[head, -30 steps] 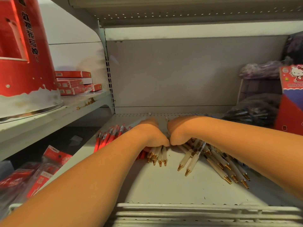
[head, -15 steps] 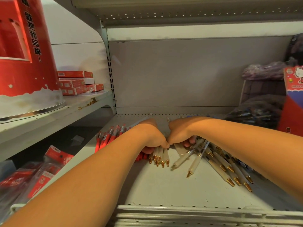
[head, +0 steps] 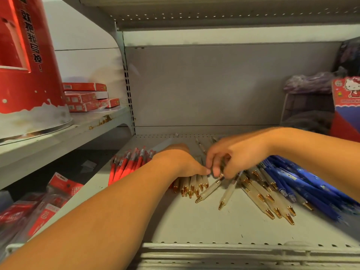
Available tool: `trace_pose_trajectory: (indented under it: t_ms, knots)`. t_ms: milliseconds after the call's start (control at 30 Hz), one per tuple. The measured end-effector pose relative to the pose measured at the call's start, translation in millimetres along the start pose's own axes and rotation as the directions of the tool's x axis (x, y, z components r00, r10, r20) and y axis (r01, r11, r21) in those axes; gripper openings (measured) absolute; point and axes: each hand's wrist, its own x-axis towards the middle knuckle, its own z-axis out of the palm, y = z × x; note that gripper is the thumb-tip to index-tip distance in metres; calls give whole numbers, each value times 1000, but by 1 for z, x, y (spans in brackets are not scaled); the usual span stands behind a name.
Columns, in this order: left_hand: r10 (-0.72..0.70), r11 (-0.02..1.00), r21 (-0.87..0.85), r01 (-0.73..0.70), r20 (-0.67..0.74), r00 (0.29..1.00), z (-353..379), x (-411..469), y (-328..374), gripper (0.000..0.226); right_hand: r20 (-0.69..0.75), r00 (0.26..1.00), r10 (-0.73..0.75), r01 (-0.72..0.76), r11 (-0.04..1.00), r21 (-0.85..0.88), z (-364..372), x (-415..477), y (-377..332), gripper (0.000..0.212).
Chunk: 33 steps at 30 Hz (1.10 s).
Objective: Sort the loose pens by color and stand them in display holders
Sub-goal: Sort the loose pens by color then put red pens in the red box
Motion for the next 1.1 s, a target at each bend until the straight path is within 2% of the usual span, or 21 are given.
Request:
trace_pose_trajectory:
  t_ms: [67,133,267,467,633,767,867,967,1033,1100]
  knots:
    - [21,1000,14,-21,-3,1000,4,3,3,60,64,998,-7,10,999,-35,7,-22,2,48]
    - [42,999,10,-42,-2,999,6,3,7,49,35,999,-29,34,988,-152,13,-34,4,51]
    - [62,998,-4,-62,28,998,0,0,7,42,-80,988,-135,93,914,-395,23,-32,5,33]
    - [46,998,-55,-44,40,998,-5,3,-3,46,-74,974,-216,128,783,-608,22,-23,8,15]
    - [43,995,-88,-37,65,997,-10,-1,-4,45,-198,899,-391,190,755,-628,9,-6,12,21]
    - [40,990,-137,-35,34,999,-20,-4,-5,20,-229,844,-486,261,743,-616,18,22,9,28]
    - [-3,957,-291,4,6,1000,-21,-7,-5,17,-300,812,-501,322,812,-486,27,37,12,31]
    - [-9,917,-398,0,-20,1000,-17,-8,-3,18,-299,835,-463,335,857,-391,29,41,23,41]
    - [3,903,-429,-20,-40,999,-16,-6,0,13,-296,884,-363,325,930,-172,26,36,32,43]
    - [13,925,-379,-36,-63,998,-15,-1,4,13,-281,912,-298,350,923,159,21,30,38,40]
